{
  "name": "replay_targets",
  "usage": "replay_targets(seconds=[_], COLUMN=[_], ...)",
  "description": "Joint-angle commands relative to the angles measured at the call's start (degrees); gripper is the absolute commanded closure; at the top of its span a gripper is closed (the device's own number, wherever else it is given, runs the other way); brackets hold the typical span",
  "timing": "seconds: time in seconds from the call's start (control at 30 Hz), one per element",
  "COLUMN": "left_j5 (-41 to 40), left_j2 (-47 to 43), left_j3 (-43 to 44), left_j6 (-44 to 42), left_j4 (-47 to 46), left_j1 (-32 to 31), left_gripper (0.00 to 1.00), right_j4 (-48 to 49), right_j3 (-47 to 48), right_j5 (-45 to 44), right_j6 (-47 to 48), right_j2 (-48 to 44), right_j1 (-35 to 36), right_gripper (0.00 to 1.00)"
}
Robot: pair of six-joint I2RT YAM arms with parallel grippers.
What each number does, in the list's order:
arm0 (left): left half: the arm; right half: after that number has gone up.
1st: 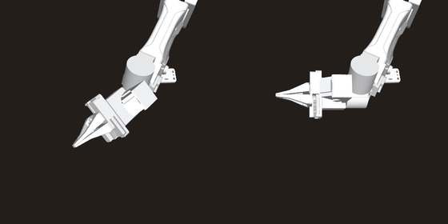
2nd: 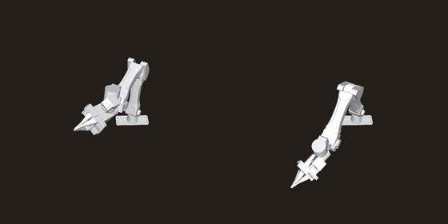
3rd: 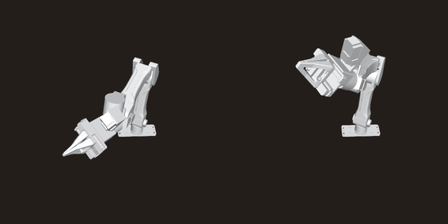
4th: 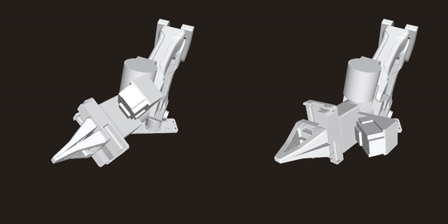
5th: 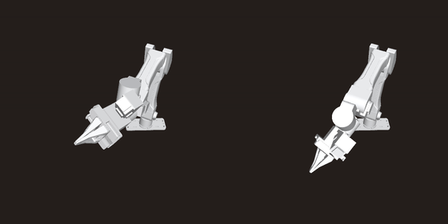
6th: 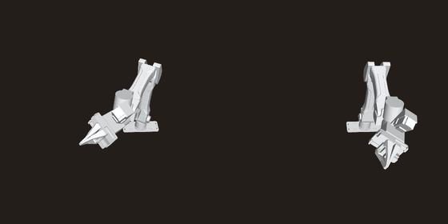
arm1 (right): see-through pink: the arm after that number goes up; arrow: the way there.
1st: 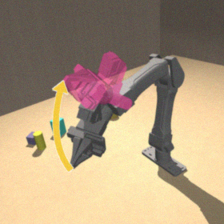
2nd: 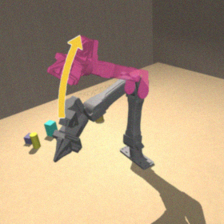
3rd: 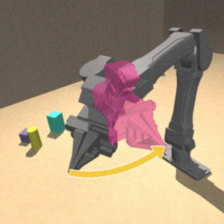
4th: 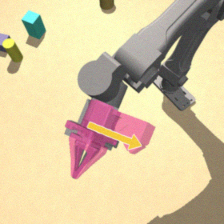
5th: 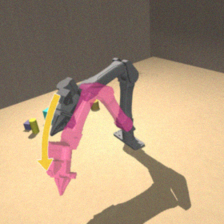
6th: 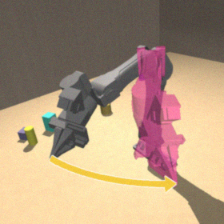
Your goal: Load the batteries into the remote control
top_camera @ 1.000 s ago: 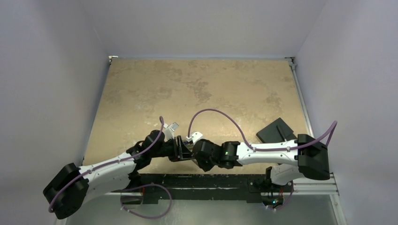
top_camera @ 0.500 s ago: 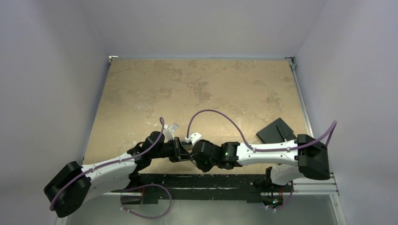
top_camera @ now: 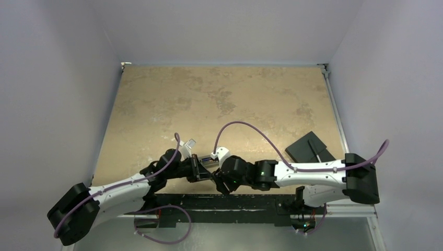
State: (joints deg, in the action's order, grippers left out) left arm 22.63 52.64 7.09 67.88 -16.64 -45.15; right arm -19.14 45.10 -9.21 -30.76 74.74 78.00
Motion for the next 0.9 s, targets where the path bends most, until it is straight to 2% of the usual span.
replay_targets(seconds=[0.0, 0.27, 0.57, 0.87], left_j5=[-1.9, -3.2, -4.6, -3.8], left_j2=[-2.4, -5.8, -7.1, -7.1], left_j3=[-0.5, -3.0, -4.3, -5.6], left_j6=[2.8, 11.5, 19.7, 25.6], left_j4=[-1.4, -3.4, -0.6, -1.3], left_j1=[-0.3, -0.3, -0.2, -0.2], left_gripper=[1.00, 1.00, 1.00, 1.00], right_j4=[6.9, 9.0, 6.8, 3.5], right_j3=[-2.8, -1.4, 2.3, 6.4], right_j5=[1.8, -0.3, -11.2, -22.1], right_j6=[3.9, 10.5, 16.3, 17.0], right_j2=[-4.4, -5.5, -1.0, 3.5], right_j1=[0.3, 0.5, 4.9, 10.2], right_gripper=[0.38, 0.41, 0.46, 0.47])
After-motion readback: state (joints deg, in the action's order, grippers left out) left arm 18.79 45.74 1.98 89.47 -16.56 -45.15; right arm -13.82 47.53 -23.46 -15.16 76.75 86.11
